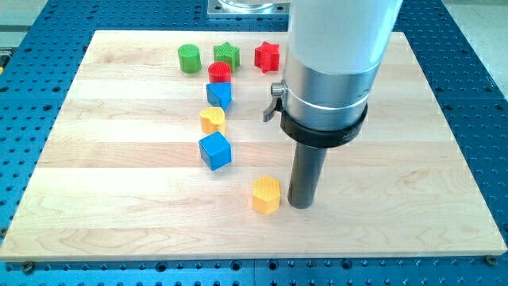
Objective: Place the yellow hexagon vertically below the blue cube
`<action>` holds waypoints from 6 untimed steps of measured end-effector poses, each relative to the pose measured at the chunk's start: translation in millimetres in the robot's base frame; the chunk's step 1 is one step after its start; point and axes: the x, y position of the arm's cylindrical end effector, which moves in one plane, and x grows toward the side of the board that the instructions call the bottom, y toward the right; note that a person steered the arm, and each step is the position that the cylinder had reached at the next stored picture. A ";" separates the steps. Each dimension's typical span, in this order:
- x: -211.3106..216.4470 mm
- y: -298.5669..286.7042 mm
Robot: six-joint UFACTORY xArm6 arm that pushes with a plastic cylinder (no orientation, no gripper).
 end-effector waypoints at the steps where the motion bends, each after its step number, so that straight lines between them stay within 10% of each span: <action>1: 20.5 9.9; 6: -6.8 -73.1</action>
